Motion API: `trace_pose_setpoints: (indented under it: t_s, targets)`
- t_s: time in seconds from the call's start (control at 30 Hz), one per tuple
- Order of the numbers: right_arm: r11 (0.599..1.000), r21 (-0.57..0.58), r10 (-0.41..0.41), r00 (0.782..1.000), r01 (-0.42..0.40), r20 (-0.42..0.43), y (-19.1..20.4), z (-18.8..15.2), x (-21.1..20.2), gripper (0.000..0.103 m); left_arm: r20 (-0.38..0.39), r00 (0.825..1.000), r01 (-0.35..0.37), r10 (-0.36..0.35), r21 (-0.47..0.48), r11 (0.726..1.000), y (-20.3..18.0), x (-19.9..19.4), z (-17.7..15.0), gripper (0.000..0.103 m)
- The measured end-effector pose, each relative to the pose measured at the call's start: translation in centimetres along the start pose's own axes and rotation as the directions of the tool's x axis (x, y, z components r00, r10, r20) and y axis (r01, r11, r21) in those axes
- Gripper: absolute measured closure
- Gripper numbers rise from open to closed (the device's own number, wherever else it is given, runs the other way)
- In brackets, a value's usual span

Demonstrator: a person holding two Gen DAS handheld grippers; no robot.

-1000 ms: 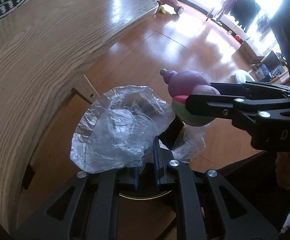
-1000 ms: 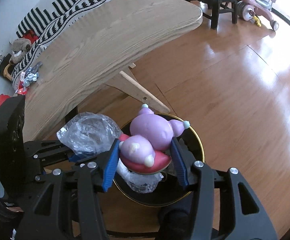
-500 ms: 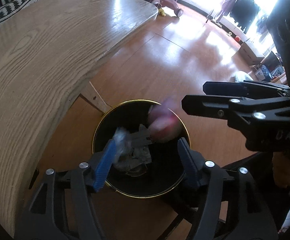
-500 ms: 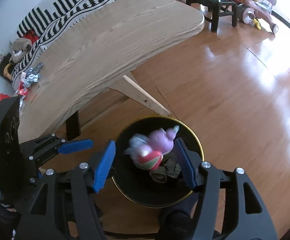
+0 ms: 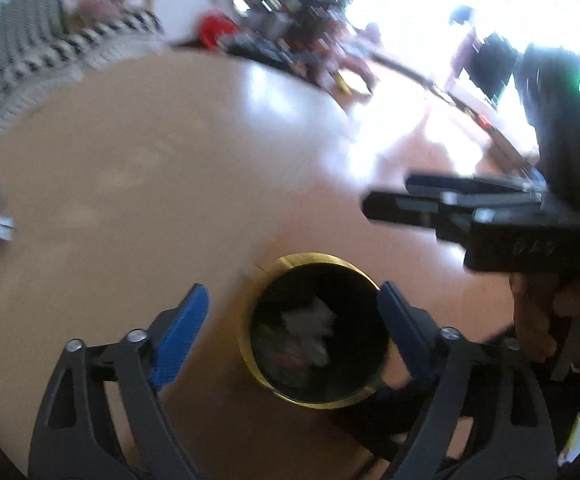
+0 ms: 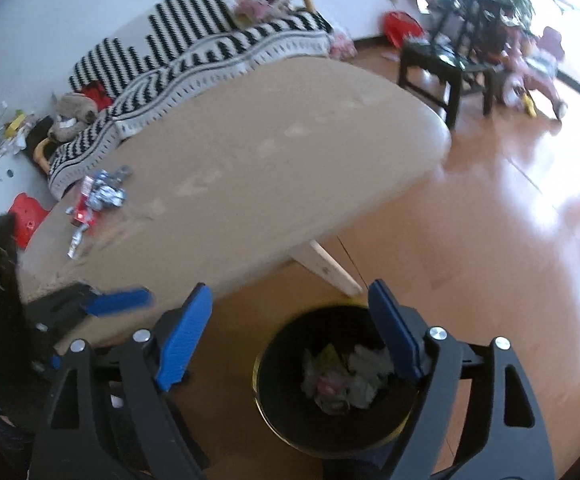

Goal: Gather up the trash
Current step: 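Carry the plastic bag and pink toy over the bin and open both tools, then grasp the snack wrapper strip with the left tool while the right tool grasps crumpled foil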

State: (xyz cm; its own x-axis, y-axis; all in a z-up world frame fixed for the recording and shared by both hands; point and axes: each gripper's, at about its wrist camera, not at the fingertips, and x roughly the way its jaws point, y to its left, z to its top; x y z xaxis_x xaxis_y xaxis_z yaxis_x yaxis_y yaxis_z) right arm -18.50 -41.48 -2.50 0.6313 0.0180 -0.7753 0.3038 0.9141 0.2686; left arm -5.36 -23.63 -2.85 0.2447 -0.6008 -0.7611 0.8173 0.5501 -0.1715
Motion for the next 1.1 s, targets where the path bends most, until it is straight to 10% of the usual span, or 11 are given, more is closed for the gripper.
trace_pose_setpoints:
  t_s: [0.23,0.47,0.7,1.1]
  targets:
    - [0.987,-0.120,0.107,0.994,-0.103,0.027,8.1,4.7,2.6,0.025,0.087,0.967,-0.225,0.242,-0.167,0.960,9.9,-6.2,-0.6,0.015]
    - [0.944,-0.261,0.200,0.979,-0.203,-0.041,19.0,7.6,7.8,0.025,0.018,0.905,-0.396,0.425,-0.333,0.856,19.4,-9.8,-4.2,0.015]
    - [0.903,-0.374,0.185,0.978,-0.209,-0.100,26.3,8.9,14.5,0.025,-0.065,0.877,-0.462,0.476,-0.385,0.799,25.0,-10.0,-7.3,0.015]
    - [0.863,-0.486,0.090,0.989,-0.138,-0.121,31.1,9.4,23.2,0.040,-0.113,0.885,-0.459,0.453,-0.379,0.803,28.4,-6.1,-7.0,0.019]
